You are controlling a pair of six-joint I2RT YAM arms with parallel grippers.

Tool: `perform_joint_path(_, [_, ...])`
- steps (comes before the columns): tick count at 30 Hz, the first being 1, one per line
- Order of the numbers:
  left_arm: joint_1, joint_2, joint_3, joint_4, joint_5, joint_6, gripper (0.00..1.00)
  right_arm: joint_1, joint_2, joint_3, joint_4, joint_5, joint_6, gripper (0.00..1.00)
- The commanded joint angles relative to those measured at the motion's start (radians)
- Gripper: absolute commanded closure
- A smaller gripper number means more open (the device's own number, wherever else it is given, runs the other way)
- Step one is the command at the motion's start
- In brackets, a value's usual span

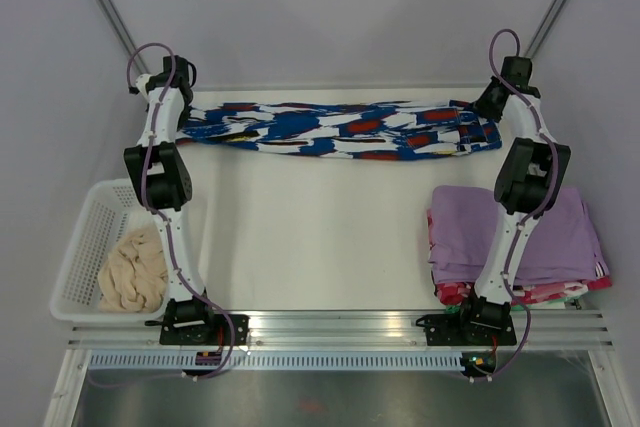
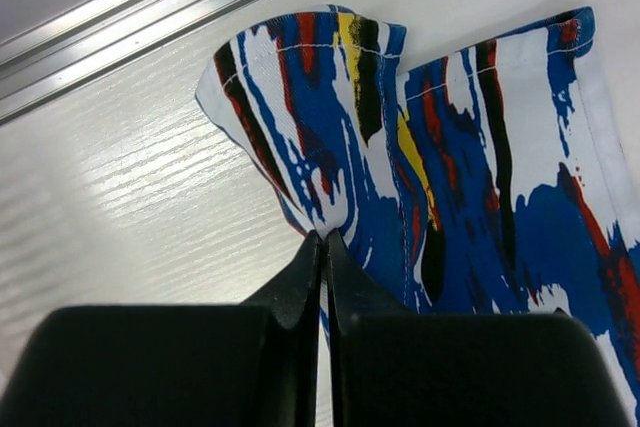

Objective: Fold and stack the trousers
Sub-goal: Fold the trousers

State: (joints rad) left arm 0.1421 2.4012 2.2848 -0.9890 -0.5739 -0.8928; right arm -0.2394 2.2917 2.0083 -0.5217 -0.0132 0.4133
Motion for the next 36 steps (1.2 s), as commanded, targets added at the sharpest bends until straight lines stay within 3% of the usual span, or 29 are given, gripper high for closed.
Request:
perform_joint_path(1, [0.017, 0.003, 0.058, 0.061, -0.072, -0.034, 0.97, -0.02, 0.038, 0.089, 0.124, 0.012, 0.025, 0.9])
perform_joint_path(4, [0.016, 0.006, 0.058, 0.127, -0.054, -0.002, 0.95, -0.02, 0.051, 0.086, 0.143, -0.013, 0.028, 0.88])
perform_joint_path(6, [0.017, 0.009, 0.059, 0.17, -0.044, 0.006, 0.87, -0.02, 0.055, 0.084, 0.147, -0.014, 0.03, 0.84])
perform_joint_path(9, [0.017, 0.009, 0.059, 0.191, -0.04, 0.009, 0.58, -0.02, 0.052, 0.084, 0.155, -0.039, 0.03, 0.73])
perform_joint_path(10, [0.017, 0.007, 0.059, 0.193, -0.043, 0.006, 0.38, -0.02, 0.049, 0.076, 0.173, -0.05, 0.027, 0.58])
perform_joint_path(11, [0.017, 0.001, 0.056, 0.194, -0.044, 0.003, 0.29, -0.018, 0.042, 0.066, 0.19, -0.06, 0.027, 0.5])
perform_joint_path(12, [0.019, -0.008, 0.054, 0.208, -0.037, 0.003, 0.2, -0.018, 0.02, 0.038, 0.236, -0.074, 0.031, 0.35])
perform_joint_path(16, [0.017, -0.03, 0.036, 0.282, 0.066, 0.017, 0.13, -0.018, -0.015, 0.004, 0.357, -0.152, 0.077, 0.15])
perform_joint_path(18, [0.016, -0.043, 0.036, 0.282, 0.089, 0.009, 0.11, -0.018, -0.011, 0.023, 0.373, -0.204, 0.094, 0.11])
perform_joint_path(25, [0.016, -0.181, -0.054, 0.164, 0.155, 0.028, 0.1, -0.015, -0.07, 0.029, 0.359, -0.263, 0.105, 0.09])
perform_joint_path(31, [0.016, -0.398, -0.364, -0.02, 0.108, -0.135, 0.07, 0.005, -0.233, -0.173, 0.351, -0.268, 0.044, 0.09])
perform_joint_path(36, [0.017, -0.49, -0.518, -0.04, 0.086, -0.231, 0.07, 0.017, -0.293, -0.276, 0.353, -0.274, 0.038, 0.09])
